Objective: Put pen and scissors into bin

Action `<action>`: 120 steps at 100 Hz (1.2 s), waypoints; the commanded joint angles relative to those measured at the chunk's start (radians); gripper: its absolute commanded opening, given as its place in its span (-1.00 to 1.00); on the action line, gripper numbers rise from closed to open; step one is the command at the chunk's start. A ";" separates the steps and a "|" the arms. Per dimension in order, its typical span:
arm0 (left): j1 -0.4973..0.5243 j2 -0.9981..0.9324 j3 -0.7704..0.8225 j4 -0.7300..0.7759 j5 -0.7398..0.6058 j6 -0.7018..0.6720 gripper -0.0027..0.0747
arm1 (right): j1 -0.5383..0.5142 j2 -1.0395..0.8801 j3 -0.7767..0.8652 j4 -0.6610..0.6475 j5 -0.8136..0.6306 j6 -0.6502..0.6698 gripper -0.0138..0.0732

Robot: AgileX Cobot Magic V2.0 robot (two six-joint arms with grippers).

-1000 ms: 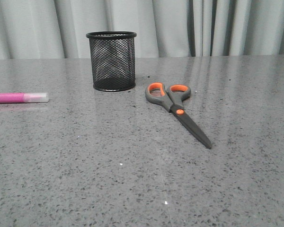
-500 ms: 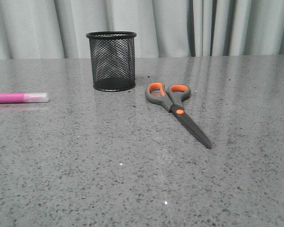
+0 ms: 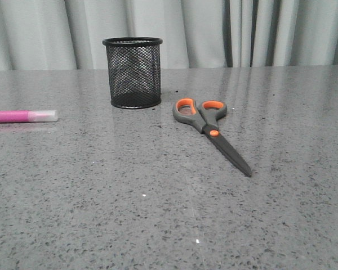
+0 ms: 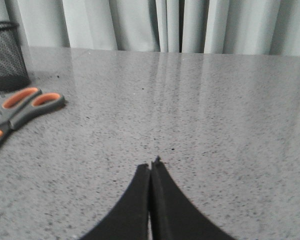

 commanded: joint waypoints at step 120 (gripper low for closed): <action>-0.002 0.543 -0.591 -0.179 0.411 0.145 -0.98 | -0.007 0.809 -0.681 0.174 0.324 -0.080 -0.79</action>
